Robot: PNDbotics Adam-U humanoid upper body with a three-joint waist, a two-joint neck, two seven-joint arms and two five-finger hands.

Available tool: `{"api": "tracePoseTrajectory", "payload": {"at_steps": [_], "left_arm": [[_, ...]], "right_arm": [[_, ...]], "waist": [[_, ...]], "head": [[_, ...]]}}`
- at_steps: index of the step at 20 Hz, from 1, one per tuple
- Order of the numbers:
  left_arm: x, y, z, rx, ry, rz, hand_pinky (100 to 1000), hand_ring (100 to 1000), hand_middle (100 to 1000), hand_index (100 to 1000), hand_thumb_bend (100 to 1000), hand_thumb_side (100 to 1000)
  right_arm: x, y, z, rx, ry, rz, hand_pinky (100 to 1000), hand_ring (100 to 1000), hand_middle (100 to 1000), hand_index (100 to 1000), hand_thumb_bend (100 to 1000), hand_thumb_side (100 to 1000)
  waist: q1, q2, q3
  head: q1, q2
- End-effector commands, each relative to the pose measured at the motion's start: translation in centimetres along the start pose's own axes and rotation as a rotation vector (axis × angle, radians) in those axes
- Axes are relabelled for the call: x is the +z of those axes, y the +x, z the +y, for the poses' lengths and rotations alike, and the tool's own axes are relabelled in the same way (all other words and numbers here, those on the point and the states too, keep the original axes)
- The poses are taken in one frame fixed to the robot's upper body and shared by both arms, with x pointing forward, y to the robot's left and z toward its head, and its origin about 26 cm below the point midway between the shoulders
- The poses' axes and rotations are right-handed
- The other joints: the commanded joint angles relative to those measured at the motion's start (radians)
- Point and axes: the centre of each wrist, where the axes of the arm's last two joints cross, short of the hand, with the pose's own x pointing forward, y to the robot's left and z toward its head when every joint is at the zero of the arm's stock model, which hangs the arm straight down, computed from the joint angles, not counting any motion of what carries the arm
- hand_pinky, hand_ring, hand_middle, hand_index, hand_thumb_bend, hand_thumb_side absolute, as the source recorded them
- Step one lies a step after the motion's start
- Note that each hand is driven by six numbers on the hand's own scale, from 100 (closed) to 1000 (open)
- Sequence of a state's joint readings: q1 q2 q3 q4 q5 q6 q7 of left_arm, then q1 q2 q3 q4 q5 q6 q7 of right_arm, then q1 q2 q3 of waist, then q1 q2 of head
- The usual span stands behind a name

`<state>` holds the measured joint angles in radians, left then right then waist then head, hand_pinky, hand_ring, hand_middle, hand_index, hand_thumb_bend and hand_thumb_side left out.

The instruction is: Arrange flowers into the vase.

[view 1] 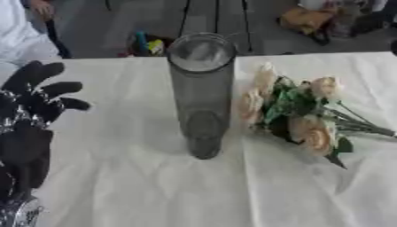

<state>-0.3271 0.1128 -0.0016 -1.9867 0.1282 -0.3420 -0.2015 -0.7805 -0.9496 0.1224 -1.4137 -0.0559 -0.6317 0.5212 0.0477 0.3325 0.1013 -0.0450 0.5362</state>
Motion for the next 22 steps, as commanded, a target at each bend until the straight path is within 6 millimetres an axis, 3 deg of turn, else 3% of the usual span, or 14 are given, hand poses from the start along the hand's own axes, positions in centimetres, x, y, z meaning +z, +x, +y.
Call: {"api": "tracePoseTrajectory", "payload": {"at_steps": [1,13,22], "left_arm": [[-0.4,0.4,-0.1,0.002,-0.016,-0.020,629,756,815,914,166,1000],[-0.5,0.4,-0.1,0.003,-0.016,-0.021,629,755,816,914,166,1000],[-0.6,0.4,-0.2,0.005,-0.016,-0.022,628,756,816,913,165,1000]], "right_arm": [[0.1,0.1,-1.4,0.193,0.269,-0.212,836,870,783,971,100,1000],[1.0,-0.9,-1.2,0.239,0.269,-0.117,822,873,786,973,100,1000],[1.5,-1.1,-0.4,0.348,0.378,0.026,829,881,813,992,198,927]], "waist": [[-0.014,-0.027,0.001],[-0.015,-0.024,0.005],[-0.014,-0.021,0.005]], "head": [[-0.001,-0.003],[0.003,-0.006],[0.008,-0.010]]}}
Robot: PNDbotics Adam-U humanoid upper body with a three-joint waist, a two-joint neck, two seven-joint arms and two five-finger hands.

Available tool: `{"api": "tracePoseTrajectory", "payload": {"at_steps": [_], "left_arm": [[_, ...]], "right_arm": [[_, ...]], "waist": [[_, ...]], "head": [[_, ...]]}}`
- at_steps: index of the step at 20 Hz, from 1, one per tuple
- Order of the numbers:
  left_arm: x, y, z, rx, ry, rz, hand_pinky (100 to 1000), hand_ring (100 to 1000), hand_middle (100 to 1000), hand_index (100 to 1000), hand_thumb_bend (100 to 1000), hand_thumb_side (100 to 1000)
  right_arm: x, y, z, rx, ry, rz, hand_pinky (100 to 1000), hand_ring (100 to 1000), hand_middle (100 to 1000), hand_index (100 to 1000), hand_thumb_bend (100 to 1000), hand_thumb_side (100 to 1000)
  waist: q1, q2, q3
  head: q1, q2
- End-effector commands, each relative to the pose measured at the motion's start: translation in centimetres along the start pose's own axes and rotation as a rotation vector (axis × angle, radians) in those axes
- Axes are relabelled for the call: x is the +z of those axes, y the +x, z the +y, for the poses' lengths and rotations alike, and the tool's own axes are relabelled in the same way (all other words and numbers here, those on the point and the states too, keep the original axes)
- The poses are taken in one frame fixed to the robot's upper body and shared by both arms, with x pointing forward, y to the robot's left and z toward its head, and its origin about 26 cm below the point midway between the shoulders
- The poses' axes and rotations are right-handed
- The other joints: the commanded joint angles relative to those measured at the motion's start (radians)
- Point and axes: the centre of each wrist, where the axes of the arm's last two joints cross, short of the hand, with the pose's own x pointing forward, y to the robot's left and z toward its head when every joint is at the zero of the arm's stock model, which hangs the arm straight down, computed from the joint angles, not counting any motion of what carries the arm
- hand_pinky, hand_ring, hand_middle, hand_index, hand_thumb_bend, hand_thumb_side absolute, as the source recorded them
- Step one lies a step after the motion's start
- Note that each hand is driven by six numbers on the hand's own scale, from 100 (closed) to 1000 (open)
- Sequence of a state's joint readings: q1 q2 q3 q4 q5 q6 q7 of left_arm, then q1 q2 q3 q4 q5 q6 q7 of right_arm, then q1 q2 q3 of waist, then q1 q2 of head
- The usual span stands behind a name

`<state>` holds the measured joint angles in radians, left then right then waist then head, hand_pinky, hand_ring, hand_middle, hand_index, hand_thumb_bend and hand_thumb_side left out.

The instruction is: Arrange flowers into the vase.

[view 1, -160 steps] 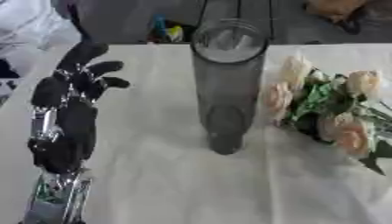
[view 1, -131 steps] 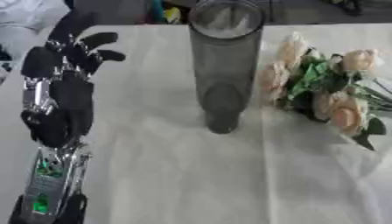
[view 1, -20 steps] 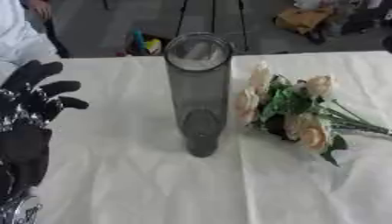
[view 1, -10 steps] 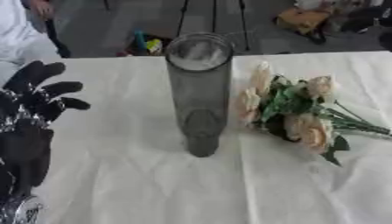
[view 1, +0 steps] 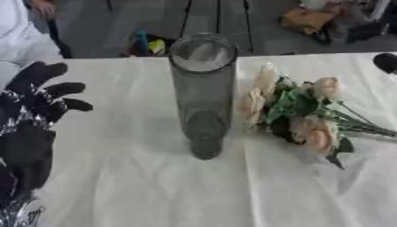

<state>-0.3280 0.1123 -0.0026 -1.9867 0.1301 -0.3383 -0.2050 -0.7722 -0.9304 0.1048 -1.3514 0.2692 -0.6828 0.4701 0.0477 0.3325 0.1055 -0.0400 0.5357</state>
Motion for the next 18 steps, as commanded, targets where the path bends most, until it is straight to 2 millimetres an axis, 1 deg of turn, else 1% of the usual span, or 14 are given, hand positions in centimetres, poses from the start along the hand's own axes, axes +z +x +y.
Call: {"api": "tracePoseTrajectory", "payload": {"at_steps": [1,4,7,8,11,18], "left_arm": [[-0.6,0.4,-0.2,0.002,-0.013,-0.024,628,756,816,913,165,1000],[-0.6,0.4,-0.2,0.002,-0.013,-0.024,628,756,816,913,165,1000],[-0.6,0.4,-0.2,0.003,-0.012,-0.023,628,756,816,913,165,1000],[-0.6,0.4,-0.2,0.003,-0.012,-0.023,628,756,816,912,165,1000],[-0.6,0.4,-0.2,0.003,-0.011,-0.022,628,756,817,912,165,1000],[-0.6,0.4,-0.3,0.003,-0.010,-0.022,627,755,817,912,165,1000]], "right_arm": [[0.6,-0.1,-1.1,0.178,0.243,-0.104,831,882,819,994,209,911],[0.6,-0.3,-0.6,0.202,0.284,-0.081,832,884,828,997,240,866],[0.6,-0.5,0.0,0.213,0.312,-0.061,841,894,842,1000,319,776],[0.7,-0.6,0.1,0.215,0.319,-0.054,845,897,847,1000,344,728],[0.9,-0.9,0.5,0.215,0.334,-0.022,850,899,855,1000,353,685],[1.7,-1.3,1.2,0.233,0.398,0.053,846,903,864,1000,360,657]], "waist": [[-0.013,-0.021,0.001],[-0.013,-0.021,0.001],[-0.012,-0.020,0.000],[-0.012,-0.019,0.000],[-0.011,-0.019,-0.001],[-0.010,-0.015,-0.004]], "head": [[0.003,-0.010],[0.002,-0.011],[0.002,-0.012],[0.002,-0.012],[0.003,-0.013],[0.002,-0.014]]}}
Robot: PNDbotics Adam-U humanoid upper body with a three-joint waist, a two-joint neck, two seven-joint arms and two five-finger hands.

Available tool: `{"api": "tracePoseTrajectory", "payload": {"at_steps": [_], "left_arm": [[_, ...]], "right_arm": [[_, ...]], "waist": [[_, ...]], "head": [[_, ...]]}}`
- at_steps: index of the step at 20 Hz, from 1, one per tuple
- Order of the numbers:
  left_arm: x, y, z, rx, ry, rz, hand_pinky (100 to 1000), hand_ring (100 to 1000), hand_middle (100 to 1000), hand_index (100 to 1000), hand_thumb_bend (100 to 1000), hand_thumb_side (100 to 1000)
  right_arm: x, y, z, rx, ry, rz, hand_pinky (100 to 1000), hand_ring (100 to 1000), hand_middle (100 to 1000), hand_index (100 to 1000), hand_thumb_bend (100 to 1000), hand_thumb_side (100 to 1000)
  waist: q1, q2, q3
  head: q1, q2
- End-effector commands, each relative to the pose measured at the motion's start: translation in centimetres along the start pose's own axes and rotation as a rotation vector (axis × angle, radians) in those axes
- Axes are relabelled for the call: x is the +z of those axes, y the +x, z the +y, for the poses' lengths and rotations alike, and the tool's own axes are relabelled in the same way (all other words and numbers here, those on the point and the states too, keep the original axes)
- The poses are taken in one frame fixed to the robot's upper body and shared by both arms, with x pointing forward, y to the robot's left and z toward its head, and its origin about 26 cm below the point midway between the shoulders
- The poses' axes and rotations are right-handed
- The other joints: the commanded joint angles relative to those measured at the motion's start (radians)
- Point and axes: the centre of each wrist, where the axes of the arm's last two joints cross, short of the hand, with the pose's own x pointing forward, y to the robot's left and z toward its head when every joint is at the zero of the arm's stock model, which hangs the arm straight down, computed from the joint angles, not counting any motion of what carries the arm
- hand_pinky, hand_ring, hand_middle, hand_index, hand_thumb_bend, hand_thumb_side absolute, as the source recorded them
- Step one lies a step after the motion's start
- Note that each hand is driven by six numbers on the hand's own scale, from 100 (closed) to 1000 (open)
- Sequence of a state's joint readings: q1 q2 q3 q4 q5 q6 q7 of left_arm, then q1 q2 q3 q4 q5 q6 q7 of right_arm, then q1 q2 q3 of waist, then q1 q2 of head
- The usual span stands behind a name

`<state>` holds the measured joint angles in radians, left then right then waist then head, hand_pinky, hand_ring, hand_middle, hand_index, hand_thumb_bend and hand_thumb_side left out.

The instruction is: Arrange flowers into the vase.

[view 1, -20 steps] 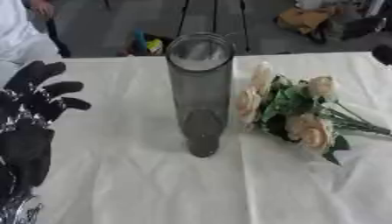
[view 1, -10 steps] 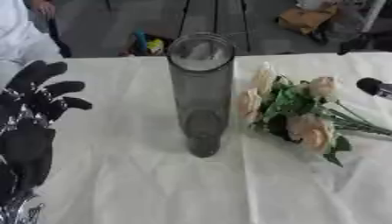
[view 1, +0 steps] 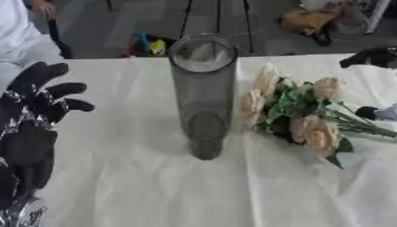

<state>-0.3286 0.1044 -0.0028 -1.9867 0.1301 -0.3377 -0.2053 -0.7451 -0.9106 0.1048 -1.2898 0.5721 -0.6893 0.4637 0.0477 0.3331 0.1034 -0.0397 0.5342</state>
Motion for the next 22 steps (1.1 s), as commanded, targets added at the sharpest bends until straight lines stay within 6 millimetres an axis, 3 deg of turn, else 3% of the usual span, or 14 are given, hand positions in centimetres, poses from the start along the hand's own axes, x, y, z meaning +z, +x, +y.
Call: {"api": "tracePoseTrajectory", "payload": {"at_steps": [1,5,12,17,22], "left_arm": [[-0.5,0.4,-0.1,-0.003,-0.015,-0.020,627,755,817,912,165,1000],[-0.6,0.4,-0.2,-0.003,-0.015,-0.021,627,755,817,912,165,1000],[-0.6,0.4,-0.3,-0.002,-0.016,-0.021,626,755,817,911,164,1000],[-0.6,0.4,-0.4,-0.001,-0.018,-0.021,626,755,817,911,163,1000],[-0.7,0.4,-0.4,-0.001,-0.020,-0.020,625,754,817,910,162,1000]], "right_arm": [[1.1,-0.6,-0.8,0.116,0.177,-0.074,844,902,863,1000,360,654],[1.3,-0.9,0.2,0.119,0.198,-0.050,843,896,856,1000,358,641],[1.3,-0.9,1.4,0.112,0.181,-0.061,805,788,817,989,360,600],[1.2,-0.9,2.2,0.097,0.162,-0.051,723,667,717,964,360,591],[1.0,-0.8,2.7,0.090,0.143,-0.052,706,645,658,939,363,591]], "waist": [[-0.010,-0.015,-0.002],[-0.007,-0.011,-0.002],[-0.004,-0.006,-0.002],[-0.004,-0.002,0.000],[-0.005,0.003,0.001]], "head": [[0.002,-0.013],[0.001,-0.014],[0.000,-0.013],[-0.001,-0.015],[-0.002,-0.014]]}}
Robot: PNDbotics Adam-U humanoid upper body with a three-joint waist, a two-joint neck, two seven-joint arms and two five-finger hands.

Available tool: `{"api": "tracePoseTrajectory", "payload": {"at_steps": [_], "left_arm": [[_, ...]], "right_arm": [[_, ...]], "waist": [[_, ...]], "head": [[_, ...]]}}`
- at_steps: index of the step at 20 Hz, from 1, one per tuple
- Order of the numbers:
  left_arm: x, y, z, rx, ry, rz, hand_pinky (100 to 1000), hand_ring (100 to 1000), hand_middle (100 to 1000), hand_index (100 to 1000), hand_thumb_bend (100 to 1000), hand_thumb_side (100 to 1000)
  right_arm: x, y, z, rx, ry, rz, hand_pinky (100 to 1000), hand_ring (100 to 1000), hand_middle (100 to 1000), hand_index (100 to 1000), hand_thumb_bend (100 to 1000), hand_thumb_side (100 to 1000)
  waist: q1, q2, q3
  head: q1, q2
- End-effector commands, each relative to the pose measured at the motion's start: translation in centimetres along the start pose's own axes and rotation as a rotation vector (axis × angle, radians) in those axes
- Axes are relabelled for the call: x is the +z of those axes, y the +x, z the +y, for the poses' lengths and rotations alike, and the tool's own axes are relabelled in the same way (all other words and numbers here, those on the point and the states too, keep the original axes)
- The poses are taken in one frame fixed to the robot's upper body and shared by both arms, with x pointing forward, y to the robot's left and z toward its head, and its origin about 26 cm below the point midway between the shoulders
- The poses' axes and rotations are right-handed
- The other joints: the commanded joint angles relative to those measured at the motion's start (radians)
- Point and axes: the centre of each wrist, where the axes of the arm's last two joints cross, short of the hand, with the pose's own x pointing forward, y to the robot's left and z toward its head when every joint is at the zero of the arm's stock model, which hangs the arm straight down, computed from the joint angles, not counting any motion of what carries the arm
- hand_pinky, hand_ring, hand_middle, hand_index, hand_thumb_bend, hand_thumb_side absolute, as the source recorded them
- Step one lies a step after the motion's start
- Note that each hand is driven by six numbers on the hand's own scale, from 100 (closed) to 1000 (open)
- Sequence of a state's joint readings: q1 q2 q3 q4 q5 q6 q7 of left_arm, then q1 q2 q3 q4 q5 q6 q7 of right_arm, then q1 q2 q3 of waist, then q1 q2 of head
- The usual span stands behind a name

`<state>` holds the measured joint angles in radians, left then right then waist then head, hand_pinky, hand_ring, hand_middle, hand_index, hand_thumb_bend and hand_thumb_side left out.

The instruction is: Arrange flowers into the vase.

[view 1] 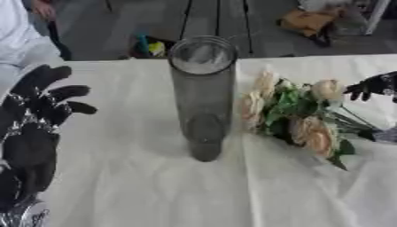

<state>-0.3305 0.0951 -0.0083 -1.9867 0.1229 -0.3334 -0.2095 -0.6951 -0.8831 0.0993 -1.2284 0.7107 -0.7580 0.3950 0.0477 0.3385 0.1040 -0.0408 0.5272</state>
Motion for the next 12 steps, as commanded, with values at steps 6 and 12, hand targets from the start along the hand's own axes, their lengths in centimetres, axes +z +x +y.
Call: {"api": "tracePoseTrajectory", "payload": {"at_steps": [6,12], "left_arm": [[-0.7,0.4,-0.2,-0.003,-0.018,-0.024,625,754,817,910,162,1000],[-0.8,0.4,-0.3,0.001,-0.021,-0.027,625,754,817,909,162,1000]], "right_arm": [[0.4,-0.3,-0.5,0.077,0.083,-0.033,710,608,678,932,353,602],[0.3,-0.5,0.5,0.094,0.098,-0.017,744,638,693,926,350,603]], "waist": [[-0.005,0.002,0.000],[-0.004,0.006,0.006]], "head": [[-0.001,-0.007],[-0.012,-0.013]]}}
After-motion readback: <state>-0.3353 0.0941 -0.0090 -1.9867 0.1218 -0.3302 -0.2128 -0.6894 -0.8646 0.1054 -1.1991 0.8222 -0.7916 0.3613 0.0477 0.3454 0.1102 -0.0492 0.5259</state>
